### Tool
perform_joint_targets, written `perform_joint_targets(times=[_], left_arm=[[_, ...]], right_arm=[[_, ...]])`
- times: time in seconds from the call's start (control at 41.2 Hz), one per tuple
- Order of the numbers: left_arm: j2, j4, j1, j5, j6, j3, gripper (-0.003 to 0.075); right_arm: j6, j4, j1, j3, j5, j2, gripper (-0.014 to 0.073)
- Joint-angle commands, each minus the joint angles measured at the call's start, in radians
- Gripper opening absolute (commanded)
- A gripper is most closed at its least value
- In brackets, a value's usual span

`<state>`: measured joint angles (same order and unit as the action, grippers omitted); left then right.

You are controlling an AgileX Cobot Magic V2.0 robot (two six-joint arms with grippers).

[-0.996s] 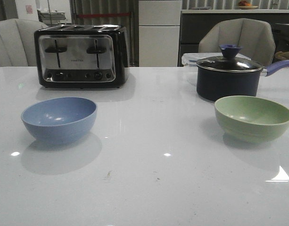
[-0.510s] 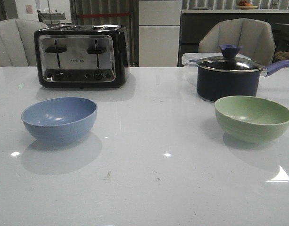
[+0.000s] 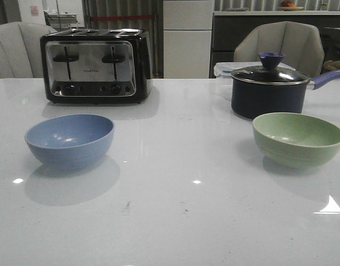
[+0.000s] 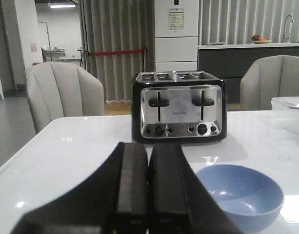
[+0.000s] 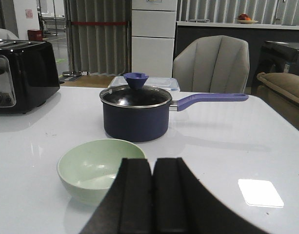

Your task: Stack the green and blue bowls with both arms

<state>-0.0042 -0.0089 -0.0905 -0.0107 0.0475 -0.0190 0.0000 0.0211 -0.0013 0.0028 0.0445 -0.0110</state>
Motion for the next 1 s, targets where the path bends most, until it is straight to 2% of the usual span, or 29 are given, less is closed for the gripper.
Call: perform_joint_targets(times=[0.0,0.194,0.486,0.583,0.753,0.972], left_arm=[[-0.015,-0.001,-0.006,-0.069,-0.003,-0.107,0.0099],[0.066,-0.003,-0.006,0.083,-0.003,-0.350,0.0099],[0.343,-0.016,-0.006,0.397,-0.003,-0.633,0.0099],[0.419,-0.033,-0.006,0.452,-0.003,-0.644,0.0099],[0.530,-0.033,-0.006,0.462,-0.003,-0.619,0.0099],[0.646,-0.037,-0.006,0.483,-0.003,-0.617,0.0099]], right_arm=[[-0.008,-0.006,-0.004,-0.105,-0.033,-0.018,0.0037],[-0.008,-0.006,-0.004,-0.348,0.136,0.027,0.0037],[-0.008,-0.007,-0.004,-0.641,0.400,0.295,0.0037],[-0.008,-0.007,-0.004,-0.661,0.461,0.382,0.0037],[-0.008,-0.007,-0.004,-0.659,0.541,0.508,0.0037],[-0.008,-0.007,-0.004,-0.637,0.546,0.646,0.0037]])
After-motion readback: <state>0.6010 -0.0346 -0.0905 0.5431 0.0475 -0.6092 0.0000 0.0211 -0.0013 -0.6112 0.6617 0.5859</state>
